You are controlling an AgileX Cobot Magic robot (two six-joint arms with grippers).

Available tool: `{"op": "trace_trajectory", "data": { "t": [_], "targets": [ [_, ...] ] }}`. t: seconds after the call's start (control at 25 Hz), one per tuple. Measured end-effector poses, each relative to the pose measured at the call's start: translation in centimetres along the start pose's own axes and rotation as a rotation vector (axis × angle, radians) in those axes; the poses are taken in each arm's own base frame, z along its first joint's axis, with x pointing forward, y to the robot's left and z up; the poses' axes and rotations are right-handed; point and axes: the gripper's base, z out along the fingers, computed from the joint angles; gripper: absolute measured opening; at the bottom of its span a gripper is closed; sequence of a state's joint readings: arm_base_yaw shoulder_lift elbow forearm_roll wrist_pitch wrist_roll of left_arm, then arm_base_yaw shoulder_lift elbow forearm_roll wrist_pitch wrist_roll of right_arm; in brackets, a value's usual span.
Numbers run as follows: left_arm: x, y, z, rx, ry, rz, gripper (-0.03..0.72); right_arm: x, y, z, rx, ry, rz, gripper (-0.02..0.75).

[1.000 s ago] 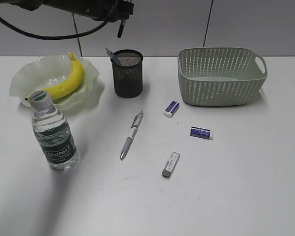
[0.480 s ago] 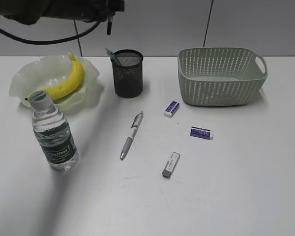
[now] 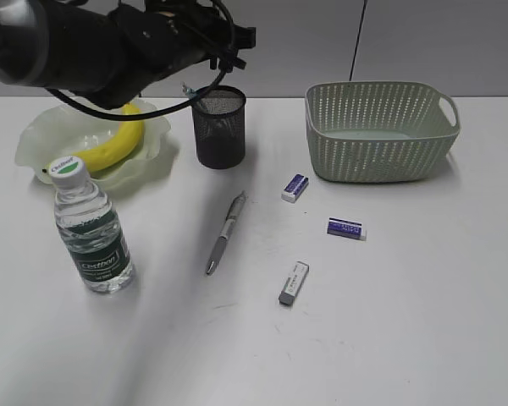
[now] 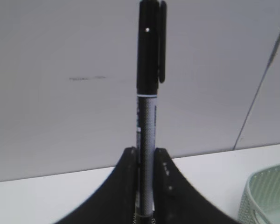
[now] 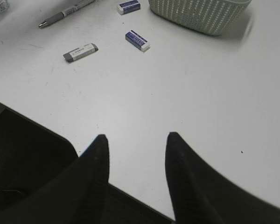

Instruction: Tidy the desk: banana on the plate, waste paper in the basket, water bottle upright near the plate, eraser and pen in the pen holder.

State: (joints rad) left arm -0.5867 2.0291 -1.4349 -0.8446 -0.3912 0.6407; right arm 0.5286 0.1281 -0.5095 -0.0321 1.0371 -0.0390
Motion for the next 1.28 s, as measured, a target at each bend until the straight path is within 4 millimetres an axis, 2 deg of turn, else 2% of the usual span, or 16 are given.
{"op": "trace_trajectory", "data": {
  "t": [0.24, 0.4, 0.6, 0.92, 1.04, 1.2, 1.28],
  "targets": [
    [1.9, 1.0, 1.3, -0.03, 0.014, -0.092, 0.055, 0.0, 0.0, 0.0, 0.0, 0.0, 0.0, 0.331],
    [2.7, 1.0, 1.6, -0.028, 0.032, -0.086, 0.055, 0.0, 0.0, 0.0, 0.0, 0.0, 0.0, 0.331],
    [4.9, 1.1, 2.5, -0.037, 0.076, -0.074, 0.055, 0.0, 0.0, 0.0, 0.0, 0.0, 0.0, 0.331],
    [6.7, 1.2, 3.2, -0.042, 0.111, -0.058, 0.067, 0.0, 0.0, 0.0, 0.0, 0.0, 0.0, 0.331],
    [6.9, 1.2, 3.3, -0.04, 0.114, -0.054, 0.143, 0.0, 0.0, 0.0, 0.0, 0.0, 0.0, 0.331],
    [6.8, 1.1, 3.3, -0.031, 0.107, -0.03, 0.336, 0.0, 0.0, 0.0, 0.0, 0.0, 0.0, 0.331],
    [6.8, 1.1, 3.3, -0.029, 0.107, -0.025, 0.403, 0.0, 0.0, 0.0, 0.0, 0.0, 0.0, 0.331]
  ]
}}
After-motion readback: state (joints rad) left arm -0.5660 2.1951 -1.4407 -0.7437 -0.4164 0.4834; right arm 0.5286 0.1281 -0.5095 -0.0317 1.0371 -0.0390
